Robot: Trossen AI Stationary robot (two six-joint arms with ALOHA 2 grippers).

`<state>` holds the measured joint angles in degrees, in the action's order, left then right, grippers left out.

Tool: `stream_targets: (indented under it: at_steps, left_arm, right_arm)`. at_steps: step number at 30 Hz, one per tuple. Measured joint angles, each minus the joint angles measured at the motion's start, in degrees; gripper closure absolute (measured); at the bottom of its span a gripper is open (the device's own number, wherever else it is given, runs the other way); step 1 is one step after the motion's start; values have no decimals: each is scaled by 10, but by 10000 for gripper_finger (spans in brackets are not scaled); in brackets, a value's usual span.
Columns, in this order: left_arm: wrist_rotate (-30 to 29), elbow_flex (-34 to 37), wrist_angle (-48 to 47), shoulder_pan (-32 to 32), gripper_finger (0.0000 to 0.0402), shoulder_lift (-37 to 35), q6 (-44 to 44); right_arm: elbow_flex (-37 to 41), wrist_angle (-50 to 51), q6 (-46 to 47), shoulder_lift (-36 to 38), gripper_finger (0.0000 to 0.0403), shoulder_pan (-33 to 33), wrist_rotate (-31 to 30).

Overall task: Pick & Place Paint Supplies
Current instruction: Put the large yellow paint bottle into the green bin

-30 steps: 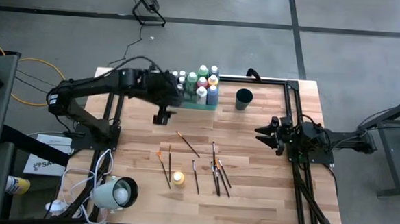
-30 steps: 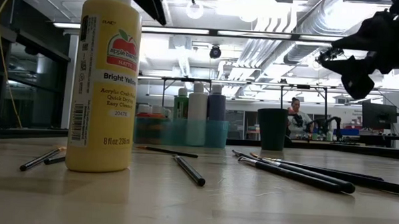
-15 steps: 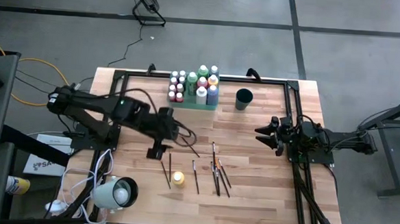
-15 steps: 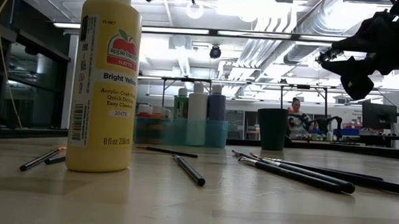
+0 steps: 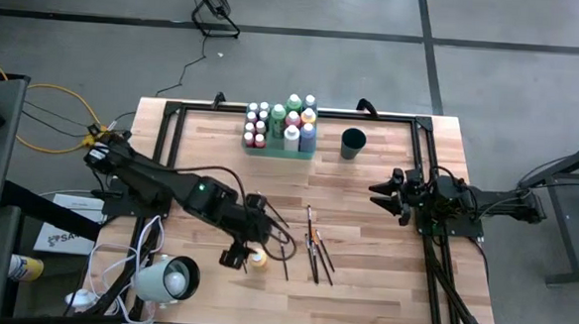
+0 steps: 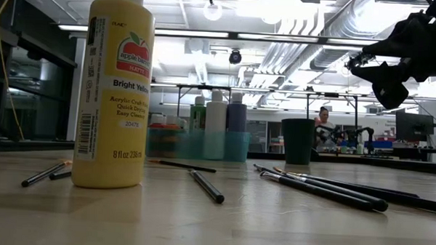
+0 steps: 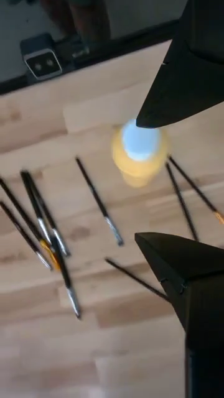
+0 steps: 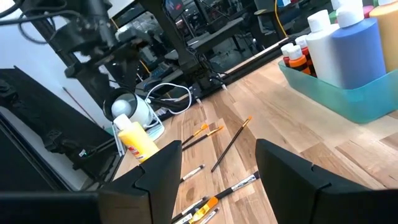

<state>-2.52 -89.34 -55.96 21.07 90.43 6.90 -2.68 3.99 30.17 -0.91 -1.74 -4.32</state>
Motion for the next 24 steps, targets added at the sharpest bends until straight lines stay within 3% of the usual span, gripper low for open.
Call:
stream_targets:
  at_steps: [6, 24]
  left_arm:
    - [34, 0, 10, 7, 121, 21, 7]
    - [34, 0, 27, 41, 121, 73, 14]
  right_arm:
    - [0, 0, 0, 0, 204, 0, 0]
    - [1, -5, 0, -1, 204, 0, 0]
